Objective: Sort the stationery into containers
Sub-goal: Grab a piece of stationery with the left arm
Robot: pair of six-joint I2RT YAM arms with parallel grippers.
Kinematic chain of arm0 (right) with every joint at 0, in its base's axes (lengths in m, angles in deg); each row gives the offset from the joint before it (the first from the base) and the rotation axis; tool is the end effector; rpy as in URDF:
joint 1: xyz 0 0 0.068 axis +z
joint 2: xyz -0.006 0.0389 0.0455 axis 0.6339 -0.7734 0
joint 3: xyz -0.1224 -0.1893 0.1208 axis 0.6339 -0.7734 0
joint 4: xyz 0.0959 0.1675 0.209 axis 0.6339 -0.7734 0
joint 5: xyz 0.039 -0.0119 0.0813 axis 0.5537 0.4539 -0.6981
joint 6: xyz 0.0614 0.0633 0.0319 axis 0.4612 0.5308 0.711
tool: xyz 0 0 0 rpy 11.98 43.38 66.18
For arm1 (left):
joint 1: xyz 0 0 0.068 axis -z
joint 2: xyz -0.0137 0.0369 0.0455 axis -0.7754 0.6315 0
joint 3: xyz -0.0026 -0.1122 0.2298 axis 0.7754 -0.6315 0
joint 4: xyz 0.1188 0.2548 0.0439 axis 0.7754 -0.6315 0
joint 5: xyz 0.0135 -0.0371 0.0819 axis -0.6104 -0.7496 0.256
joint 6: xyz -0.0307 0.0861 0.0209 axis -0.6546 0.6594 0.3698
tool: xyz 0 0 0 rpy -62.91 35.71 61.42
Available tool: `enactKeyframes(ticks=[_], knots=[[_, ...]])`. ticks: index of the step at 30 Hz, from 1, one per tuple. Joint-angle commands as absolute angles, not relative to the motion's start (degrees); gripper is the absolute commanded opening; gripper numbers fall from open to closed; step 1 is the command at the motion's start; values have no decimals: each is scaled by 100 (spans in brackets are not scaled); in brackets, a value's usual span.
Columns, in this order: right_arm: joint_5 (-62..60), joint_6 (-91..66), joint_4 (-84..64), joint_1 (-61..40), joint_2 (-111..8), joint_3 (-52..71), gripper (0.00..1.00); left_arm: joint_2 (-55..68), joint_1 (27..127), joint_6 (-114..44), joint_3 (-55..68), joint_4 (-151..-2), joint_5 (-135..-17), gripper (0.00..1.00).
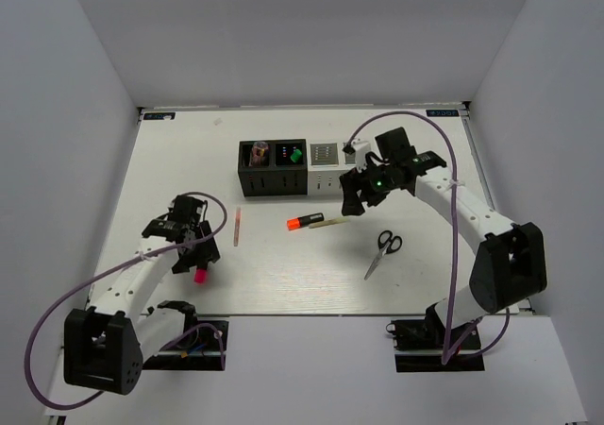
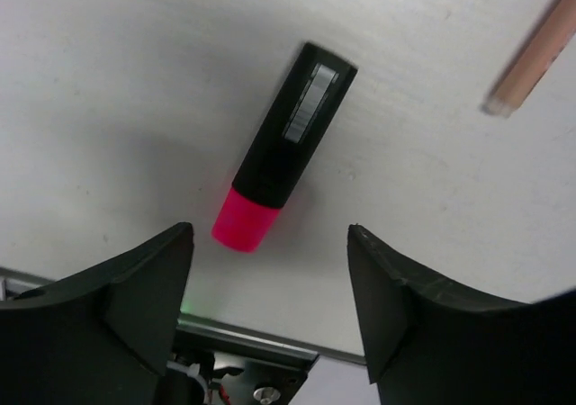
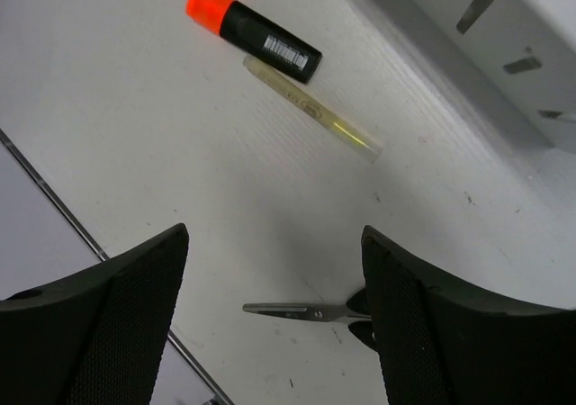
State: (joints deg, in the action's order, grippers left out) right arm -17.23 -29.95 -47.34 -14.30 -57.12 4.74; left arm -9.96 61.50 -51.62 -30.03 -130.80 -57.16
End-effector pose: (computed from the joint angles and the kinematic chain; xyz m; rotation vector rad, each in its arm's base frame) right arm 0.3203 0.1876 0.2218 -0.9307 2.3271 0.6294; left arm 0.2022 -0.0226 0.1199 -0.4776 2.8038 0.1226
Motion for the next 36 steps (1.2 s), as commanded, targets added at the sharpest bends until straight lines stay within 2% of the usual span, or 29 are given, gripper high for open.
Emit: enactKeyframes(ticks=[1,6,16,32,36], knots=[[-1694,-2993,-4467,-1447,-5441,44,80,-907,5964,-4887,-2904,-12446,-6012,77],[-1774,-3072,-4431,-1465,-5099,-177,77,-345,5814,-4719,-2746,-12094,-6478,60],[-1967,-3151,-4299,-1500,-4413,-686,75,807,5814,-4157,-2025,-12480,-6189,57],[-2266,-3265,-4369,-1482,-4166,-704,77,1352,5814,-3691,-2051,-12401,-5916,55],[-2319,-3274,-4378,-1508,-4087,-696,77,1467,5805,-3576,-2121,-12199,-5987,47]])
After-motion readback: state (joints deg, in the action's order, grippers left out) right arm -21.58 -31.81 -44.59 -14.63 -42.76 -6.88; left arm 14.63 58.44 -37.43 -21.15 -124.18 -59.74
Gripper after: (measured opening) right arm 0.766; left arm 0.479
